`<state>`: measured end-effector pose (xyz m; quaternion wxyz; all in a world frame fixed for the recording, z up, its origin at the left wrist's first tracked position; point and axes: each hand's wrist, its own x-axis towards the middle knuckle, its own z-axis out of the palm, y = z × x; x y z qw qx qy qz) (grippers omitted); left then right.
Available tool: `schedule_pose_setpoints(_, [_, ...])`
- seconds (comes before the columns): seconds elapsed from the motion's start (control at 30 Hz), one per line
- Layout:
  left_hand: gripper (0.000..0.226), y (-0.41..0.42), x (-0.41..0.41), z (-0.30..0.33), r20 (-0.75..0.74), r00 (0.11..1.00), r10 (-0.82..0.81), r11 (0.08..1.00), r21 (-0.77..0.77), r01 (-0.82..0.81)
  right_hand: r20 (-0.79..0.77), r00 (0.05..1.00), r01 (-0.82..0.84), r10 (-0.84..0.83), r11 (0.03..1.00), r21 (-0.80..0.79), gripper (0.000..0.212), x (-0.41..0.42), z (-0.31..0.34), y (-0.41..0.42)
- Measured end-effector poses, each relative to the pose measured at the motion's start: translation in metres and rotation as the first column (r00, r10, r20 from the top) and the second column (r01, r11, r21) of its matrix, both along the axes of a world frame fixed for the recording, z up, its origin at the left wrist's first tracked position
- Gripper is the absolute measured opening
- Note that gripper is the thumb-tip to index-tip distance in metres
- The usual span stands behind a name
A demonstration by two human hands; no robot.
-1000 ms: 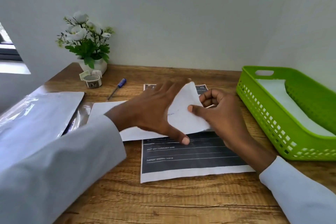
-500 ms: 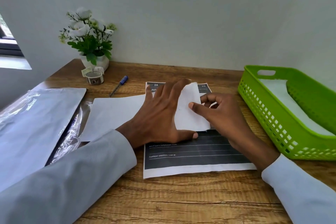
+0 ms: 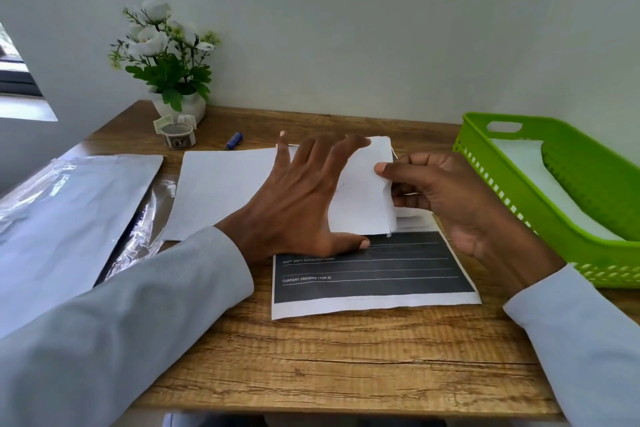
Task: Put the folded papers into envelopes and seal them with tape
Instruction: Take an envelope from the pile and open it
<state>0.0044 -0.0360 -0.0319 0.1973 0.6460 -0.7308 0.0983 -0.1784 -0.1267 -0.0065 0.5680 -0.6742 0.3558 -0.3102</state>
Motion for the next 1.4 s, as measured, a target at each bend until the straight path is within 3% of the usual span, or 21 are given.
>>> schedule_pose_setpoints(0.17, [0.105, 0.003, -0.003, 0.002, 0.004, 0.999, -0.043, 0.999, -0.032, 0.043, 0.021, 0.985, -0.172, 0.171, 0.978, 0.117, 0.041, 0.003, -0.001, 0.005])
schedule_pose_setpoints(0.27, [0.103, 0.004, -0.005, 0.002, 0.009, 0.998, -0.061, 0.997, -0.036, 0.062, 0.065, 0.984, -0.178, 0.168, 0.961, 0.211, 0.03, 0.009, -0.003, 0.01])
schedule_pose_setpoints(0.4, [0.109, 0.006, -0.002, 0.005, 0.038, 0.998, -0.056, 0.998, -0.038, 0.057, 0.321, 0.935, -0.273, 0.147, 0.879, 0.392, 0.036, 0.005, 0.002, 0.006])
schedule_pose_setpoints(0.47, [0.112, 0.008, 0.002, 0.006, 0.048, 0.998, -0.045, 0.998, -0.044, 0.047, 0.397, 0.91, -0.293, 0.116, 0.859, 0.42, 0.028, 0.002, 0.004, 0.003])
schedule_pose_setpoints(0.6, [0.109, 0.011, 0.007, 0.007, 0.078, 0.996, -0.049, 0.995, -0.086, 0.056, 0.453, 0.882, -0.326, 0.127, 0.86, 0.393, 0.028, 0.001, 0.005, 0.001])
schedule_pose_setpoints(0.77, [0.104, 0.011, 0.009, 0.006, 0.125, 0.989, -0.085, 0.985, -0.138, 0.102, 0.369, 0.887, -0.404, 0.279, 0.856, 0.324, 0.025, 0.002, 0.003, 0.006])
schedule_pose_setpoints(1.0, [0.103, 0.017, 0.03, 0.027, 0.121, 0.991, -0.05, 0.975, -0.207, 0.075, 0.413, 0.882, -0.33, 0.226, 0.922, 0.201, 0.035, -0.004, 0.017, -0.005])
schedule_pose_setpoints(1.07, [0.103, 0.02, 0.042, 0.037, 0.147, 0.989, -0.035, 0.971, -0.23, 0.068, 0.367, 0.91, -0.253, 0.194, 0.96, 0.118, 0.03, -0.01, 0.021, -0.013])
schedule_pose_setpoints(1.13, [0.105, 0.022, 0.055, 0.047, 0.192, 0.981, -0.032, 0.972, -0.222, 0.075, 0.215, 0.972, -0.082, 0.09, 0.996, -0.046, 0.024, -0.013, 0.018, -0.023])
schedule_pose_setpoints(1.23, [0.106, 0.025, 0.073, 0.056, 0.209, 0.977, -0.05, 0.98, -0.181, 0.089, -0.074, 0.994, 0.042, -0.074, 0.927, -0.373, 0.014, -0.008, 0.004, -0.029])
schedule_pose_setpoints(1.33, [0.106, 0.031, 0.084, 0.052, 0.098, 0.991, -0.089, 0.982, -0.16, 0.104, -0.341, 0.936, -0.137, -0.083, 0.808, -0.573, 0.012, 0.003, -0.007, -0.027])
schedule_pose_setpoints(1.4, [0.105, 0.034, 0.085, 0.044, 0.019, 0.993, -0.119, 0.979, -0.165, 0.12, -0.527, 0.849, -0.318, -0.043, 0.755, -0.573, 0.022, 0.009, -0.009, -0.025])
